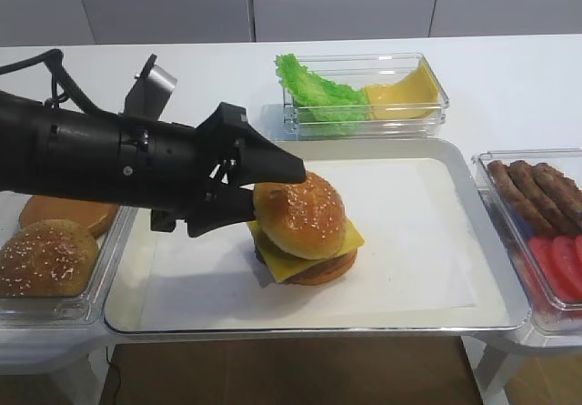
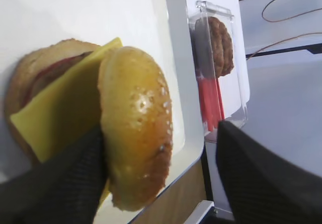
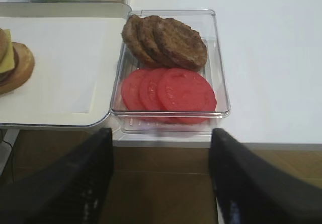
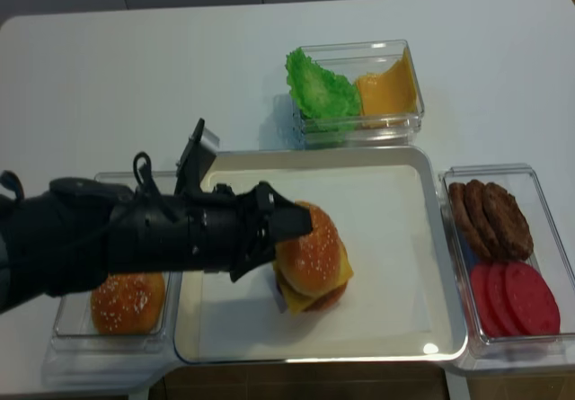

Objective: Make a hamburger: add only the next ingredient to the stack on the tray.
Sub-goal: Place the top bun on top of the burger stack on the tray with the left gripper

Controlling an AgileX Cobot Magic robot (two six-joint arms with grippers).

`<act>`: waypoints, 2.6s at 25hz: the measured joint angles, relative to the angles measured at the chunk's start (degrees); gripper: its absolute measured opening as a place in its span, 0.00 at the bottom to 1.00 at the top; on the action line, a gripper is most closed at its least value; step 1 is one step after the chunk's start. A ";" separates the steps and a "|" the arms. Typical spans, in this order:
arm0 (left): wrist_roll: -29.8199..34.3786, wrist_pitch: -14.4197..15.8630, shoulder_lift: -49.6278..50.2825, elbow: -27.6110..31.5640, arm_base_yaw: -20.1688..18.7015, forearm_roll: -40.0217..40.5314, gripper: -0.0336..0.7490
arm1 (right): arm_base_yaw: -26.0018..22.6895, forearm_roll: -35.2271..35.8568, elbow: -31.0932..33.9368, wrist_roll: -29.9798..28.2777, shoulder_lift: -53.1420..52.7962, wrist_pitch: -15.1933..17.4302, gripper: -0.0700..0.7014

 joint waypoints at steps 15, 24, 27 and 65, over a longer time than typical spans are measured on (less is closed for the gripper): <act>0.00 -2.94 0.00 0.00 0.00 3.78 0.66 | 0.00 0.00 0.00 0.00 0.00 -0.10 0.70; 0.00 -3.77 0.00 0.00 0.00 4.87 0.67 | 0.00 0.00 0.00 0.00 0.00 -0.10 0.70; -0.39 -3.77 0.00 0.00 0.00 5.27 0.67 | 0.00 0.00 0.00 0.00 0.00 -0.10 0.70; -2.67 -15.15 -5.69 0.00 -1.88 16.26 0.80 | 0.00 0.00 0.00 0.00 0.00 -0.22 0.70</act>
